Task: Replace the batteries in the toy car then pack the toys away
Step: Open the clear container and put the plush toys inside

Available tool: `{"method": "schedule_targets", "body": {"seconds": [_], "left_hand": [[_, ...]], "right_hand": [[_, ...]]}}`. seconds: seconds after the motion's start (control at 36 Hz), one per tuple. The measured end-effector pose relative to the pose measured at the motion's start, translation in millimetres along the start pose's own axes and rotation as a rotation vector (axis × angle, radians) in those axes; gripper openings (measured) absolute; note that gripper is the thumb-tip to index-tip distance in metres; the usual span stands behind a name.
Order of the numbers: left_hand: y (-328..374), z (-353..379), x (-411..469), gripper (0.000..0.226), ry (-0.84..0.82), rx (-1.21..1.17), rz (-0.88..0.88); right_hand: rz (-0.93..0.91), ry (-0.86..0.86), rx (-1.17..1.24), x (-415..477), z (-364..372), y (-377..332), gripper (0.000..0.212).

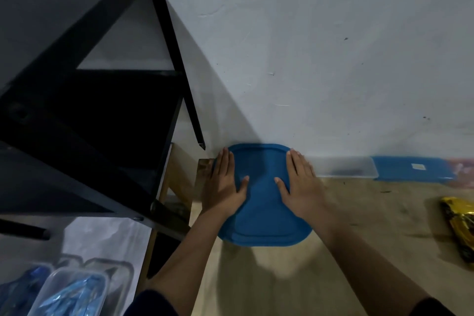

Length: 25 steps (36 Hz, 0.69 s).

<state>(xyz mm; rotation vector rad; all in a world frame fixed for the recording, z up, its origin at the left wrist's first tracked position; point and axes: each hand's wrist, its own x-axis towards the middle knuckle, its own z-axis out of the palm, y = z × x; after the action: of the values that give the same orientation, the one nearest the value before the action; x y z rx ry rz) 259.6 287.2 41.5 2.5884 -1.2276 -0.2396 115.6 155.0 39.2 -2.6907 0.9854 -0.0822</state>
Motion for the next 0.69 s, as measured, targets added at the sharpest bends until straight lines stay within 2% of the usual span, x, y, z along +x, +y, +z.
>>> {"method": "schedule_targets", "body": {"seconds": [0.06,0.22,0.33,0.47,0.58,0.69], "left_hand": [[0,-4,0,0.073,-0.011,-0.046,-0.002],[0,-11,-9,0.066,0.002,-0.087,0.008],[1,-9,-31,0.066,0.005,-0.220,-0.150],[0,-11,-55,0.065,-0.065,-0.351,-0.290],[3,-20,-59,0.062,-0.104,-0.420,-0.320],[3,-24,-63,0.062,-0.117,-0.465,-0.284]], "right_hand": [[0.000,-0.023,0.054,1,-3,1,0.071],[0.025,-0.021,0.179,-3,-16,0,0.067],[0.144,0.054,0.222,-21,-19,-7,0.063],[0.240,0.042,0.243,-47,-11,-15,0.064],[0.270,0.013,0.276,-48,-12,-17,0.065],[0.222,0.012,0.267,-50,-16,-16,0.065]]}}
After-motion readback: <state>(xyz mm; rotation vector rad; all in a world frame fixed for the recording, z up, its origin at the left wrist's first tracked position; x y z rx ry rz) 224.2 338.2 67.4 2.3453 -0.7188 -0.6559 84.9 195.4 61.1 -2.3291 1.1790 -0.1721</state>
